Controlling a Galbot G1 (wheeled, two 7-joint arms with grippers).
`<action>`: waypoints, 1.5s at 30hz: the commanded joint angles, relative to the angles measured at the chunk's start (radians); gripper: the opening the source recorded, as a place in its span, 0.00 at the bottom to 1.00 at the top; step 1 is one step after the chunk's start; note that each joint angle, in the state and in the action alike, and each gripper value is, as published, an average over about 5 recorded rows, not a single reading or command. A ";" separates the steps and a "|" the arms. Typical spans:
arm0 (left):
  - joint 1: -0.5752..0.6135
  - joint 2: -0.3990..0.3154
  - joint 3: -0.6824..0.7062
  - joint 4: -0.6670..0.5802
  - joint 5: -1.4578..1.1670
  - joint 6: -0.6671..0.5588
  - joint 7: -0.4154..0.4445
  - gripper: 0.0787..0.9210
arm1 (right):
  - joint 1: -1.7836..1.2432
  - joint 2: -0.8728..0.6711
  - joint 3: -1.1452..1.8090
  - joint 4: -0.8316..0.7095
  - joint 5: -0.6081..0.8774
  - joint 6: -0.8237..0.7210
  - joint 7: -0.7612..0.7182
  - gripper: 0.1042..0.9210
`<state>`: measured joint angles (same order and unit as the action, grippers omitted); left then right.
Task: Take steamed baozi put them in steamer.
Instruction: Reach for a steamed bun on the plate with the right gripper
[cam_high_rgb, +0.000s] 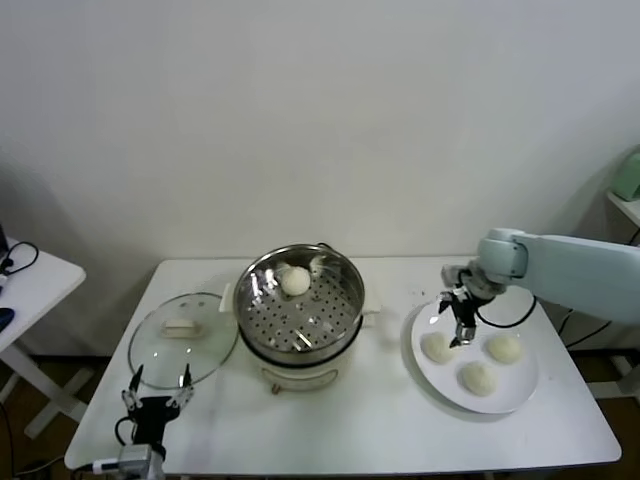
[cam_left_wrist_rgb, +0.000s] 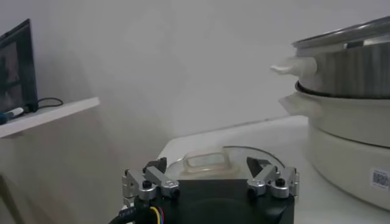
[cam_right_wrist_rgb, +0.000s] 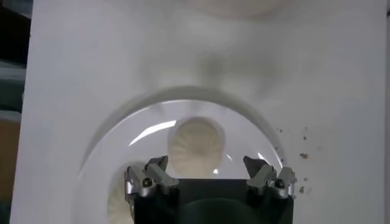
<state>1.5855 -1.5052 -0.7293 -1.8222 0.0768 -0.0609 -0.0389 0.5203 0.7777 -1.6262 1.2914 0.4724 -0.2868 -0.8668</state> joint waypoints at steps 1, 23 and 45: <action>0.002 0.000 -0.006 0.004 0.003 -0.002 0.000 0.88 | -0.092 0.001 0.061 -0.035 -0.058 -0.011 0.004 0.88; 0.002 0.001 -0.021 0.008 0.006 -0.004 0.001 0.88 | -0.140 0.040 0.092 -0.076 -0.081 -0.008 0.003 0.88; -0.003 -0.001 -0.020 0.009 0.005 -0.002 0.000 0.88 | -0.062 0.032 0.050 -0.030 -0.113 -0.006 -0.019 0.63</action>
<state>1.5816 -1.5048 -0.7500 -1.8108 0.0822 -0.0640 -0.0388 0.4097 0.8186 -1.5519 1.2306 0.3580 -0.2941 -0.8793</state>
